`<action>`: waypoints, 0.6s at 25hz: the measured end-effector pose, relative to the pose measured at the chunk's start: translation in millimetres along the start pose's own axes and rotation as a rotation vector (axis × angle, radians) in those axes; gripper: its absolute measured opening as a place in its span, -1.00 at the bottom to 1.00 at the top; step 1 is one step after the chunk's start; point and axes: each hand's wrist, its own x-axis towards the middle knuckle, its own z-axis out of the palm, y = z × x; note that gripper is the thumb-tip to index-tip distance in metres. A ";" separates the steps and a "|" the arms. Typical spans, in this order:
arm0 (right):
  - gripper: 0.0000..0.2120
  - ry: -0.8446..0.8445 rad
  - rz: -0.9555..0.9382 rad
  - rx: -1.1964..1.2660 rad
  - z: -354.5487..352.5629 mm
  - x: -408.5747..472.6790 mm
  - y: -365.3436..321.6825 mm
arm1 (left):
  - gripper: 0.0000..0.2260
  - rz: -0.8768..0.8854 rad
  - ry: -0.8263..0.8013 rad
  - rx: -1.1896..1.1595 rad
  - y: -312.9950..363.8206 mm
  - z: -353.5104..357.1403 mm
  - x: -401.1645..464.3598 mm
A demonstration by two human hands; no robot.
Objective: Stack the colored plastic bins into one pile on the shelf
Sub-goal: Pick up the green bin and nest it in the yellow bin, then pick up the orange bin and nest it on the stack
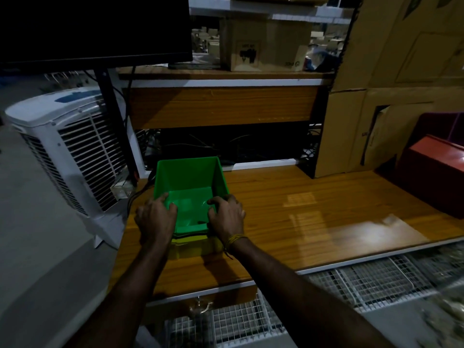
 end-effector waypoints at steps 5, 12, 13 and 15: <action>-0.66 -0.034 -0.036 -0.004 -4.2 1.5 20.2 | -0.58 -0.023 -0.077 0.152 14.6 19.6 -7.7; -0.62 0.022 -0.011 -0.042 -42.6 12.1 84.1 | -0.55 0.203 -0.166 0.070 101.2 62.0 -37.9; -0.62 0.037 0.006 -0.048 -53.1 13.7 99.8 | -0.55 0.235 -0.179 0.080 116.4 72.1 -46.4; -0.62 0.069 0.038 -0.068 -75.0 16.9 130.0 | -0.55 0.287 -0.202 0.095 144.5 92.7 -63.3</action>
